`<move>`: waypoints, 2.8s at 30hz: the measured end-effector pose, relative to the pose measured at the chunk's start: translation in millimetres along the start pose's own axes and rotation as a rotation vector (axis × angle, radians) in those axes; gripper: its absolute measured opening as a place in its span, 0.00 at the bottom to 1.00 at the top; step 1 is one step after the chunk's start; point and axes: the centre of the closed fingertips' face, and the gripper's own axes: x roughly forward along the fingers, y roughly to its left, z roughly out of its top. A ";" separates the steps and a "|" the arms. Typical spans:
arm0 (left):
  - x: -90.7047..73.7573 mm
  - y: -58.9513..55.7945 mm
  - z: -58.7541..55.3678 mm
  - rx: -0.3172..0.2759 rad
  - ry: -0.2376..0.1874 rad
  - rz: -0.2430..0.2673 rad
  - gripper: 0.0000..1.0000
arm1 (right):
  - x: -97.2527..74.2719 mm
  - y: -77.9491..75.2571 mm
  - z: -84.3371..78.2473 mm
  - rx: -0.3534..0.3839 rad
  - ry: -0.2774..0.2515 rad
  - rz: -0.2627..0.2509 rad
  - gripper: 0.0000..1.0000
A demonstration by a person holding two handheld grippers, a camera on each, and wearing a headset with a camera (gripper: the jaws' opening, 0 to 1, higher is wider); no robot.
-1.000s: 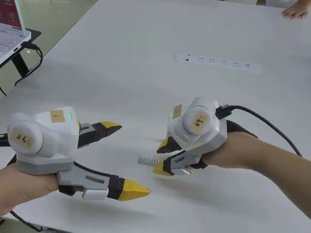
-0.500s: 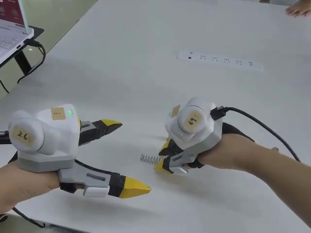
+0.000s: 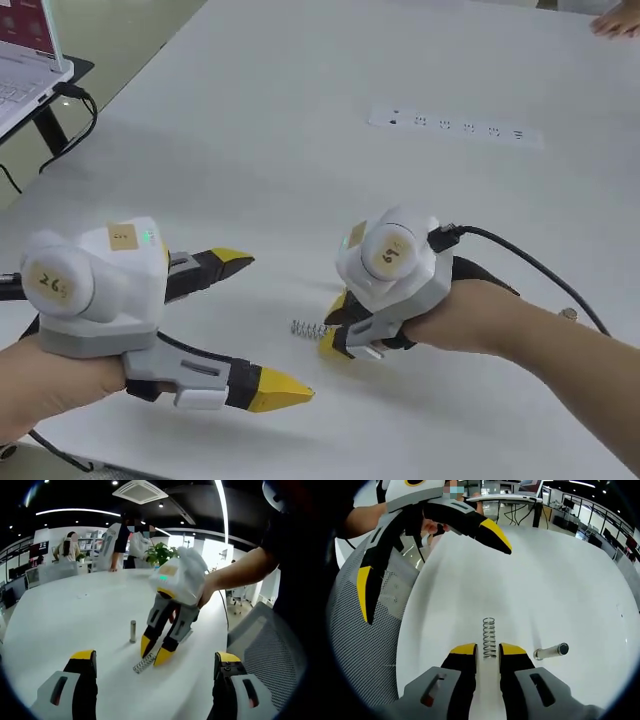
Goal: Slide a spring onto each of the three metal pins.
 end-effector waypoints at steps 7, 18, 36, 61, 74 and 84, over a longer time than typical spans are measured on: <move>0.6 0.6 -1.2 0.000 0.004 -0.001 0.95 | 1.5 -1.4 -1.1 -0.039 0.008 -0.007 0.11; 1.3 -0.1 0.1 0.006 0.009 -0.007 0.94 | 1.4 -2.2 1.2 -0.049 -0.011 -0.017 0.07; 5.1 -4.0 1.9 0.013 0.011 -0.018 0.94 | -24.9 -0.2 -8.4 -0.039 -0.018 -0.029 0.07; 18.9 -11.2 4.3 0.022 0.030 -0.072 0.85 | -62.9 10.8 -12.7 -0.087 -0.048 -0.044 0.07; 29.5 -20.1 6.9 0.013 0.022 -0.142 0.66 | -70.6 16.0 -12.8 -0.104 -0.059 -0.040 0.07; 32.7 -23.0 11.6 0.033 0.008 -0.164 0.56 | -73.7 19.5 -6.2 -0.114 -0.071 -0.035 0.07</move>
